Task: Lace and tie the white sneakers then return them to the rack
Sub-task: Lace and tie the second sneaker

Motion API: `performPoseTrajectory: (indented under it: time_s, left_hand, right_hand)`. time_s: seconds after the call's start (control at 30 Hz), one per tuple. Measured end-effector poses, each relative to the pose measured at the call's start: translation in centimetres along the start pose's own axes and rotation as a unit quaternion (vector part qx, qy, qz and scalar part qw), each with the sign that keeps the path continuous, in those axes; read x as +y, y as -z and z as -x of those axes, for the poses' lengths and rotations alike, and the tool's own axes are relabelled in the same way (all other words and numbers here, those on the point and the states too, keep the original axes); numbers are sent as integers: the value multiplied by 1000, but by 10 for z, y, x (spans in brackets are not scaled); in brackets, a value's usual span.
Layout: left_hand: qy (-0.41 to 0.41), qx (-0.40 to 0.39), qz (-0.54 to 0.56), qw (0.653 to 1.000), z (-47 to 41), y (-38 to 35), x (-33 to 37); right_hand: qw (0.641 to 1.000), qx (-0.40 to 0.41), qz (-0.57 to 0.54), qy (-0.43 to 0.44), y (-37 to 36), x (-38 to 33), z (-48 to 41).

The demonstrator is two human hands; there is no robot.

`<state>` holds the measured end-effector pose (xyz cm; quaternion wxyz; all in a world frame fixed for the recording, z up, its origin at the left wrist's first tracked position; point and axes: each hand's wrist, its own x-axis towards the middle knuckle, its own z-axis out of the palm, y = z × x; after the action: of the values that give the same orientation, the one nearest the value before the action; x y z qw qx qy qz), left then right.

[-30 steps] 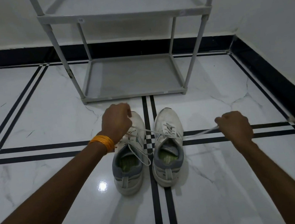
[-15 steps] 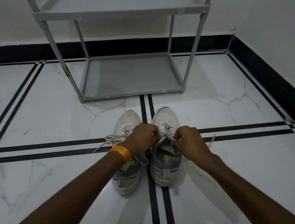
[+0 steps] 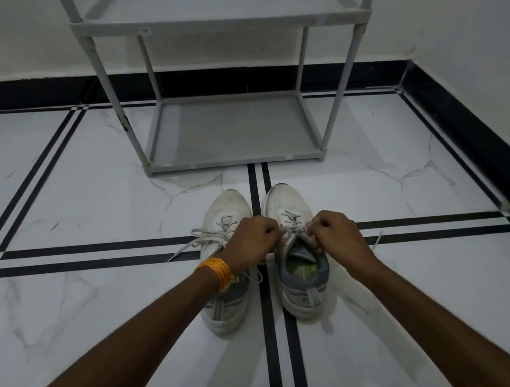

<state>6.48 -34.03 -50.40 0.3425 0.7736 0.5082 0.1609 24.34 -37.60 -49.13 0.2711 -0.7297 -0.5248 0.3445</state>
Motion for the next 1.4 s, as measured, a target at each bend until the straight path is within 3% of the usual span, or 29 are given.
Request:
performPoseTrajectory:
  time_s: [0.07,0.13,0.23,0.3,0.37,0.47,0.7,0.77,0.87,0.93,1.23,1.4]
  left_hand:
    - [58,11,120,991,-1,7,4]
    - [128,21,299,945,-5,9,9]
    - [214,10,550,807,-6,-2,20]
    - [240,17,632,737,-6,-14,24]
    - [260,42,640,722,-7,-15,27]
    - [310,95,594,736,-11,-8,26]
    - [345,168,528,758,-13,-16,17]
    - [322,164,493,792,-13,-16,13]
    - [228,136,368,891,-11,-9,7]
    - [183,106,355,910,-8,1,8]
    - [99,40,425,899,-8,4,21]
    - [84,41,484,870,-2,0,19]
  right_hand:
    - [974,-12,-212,-85,2,1,-1]
    - [888,-38,-428,-162,3,1,-1]
    - [755,-68,-617,-211,-1,7,2]
    - [736,-80,-638,-213,-3,8,-1]
    - [769,-89,-602,-199,-2,9,-6]
    - [832,-77,-518,-184,1,19,-11]
    - [852,-42,-482,-203,-11,29,-11]
    - [867,-35,-463,-183,-11,29,-12]
    - [931,-16,-346,-112,0,27,-7]
    - [958,-17,-279,-70,13,20,-3]
    - [952,-99,-288,30,20,-10,1]
    - [955,-61,-286,51,10,-6,-1]
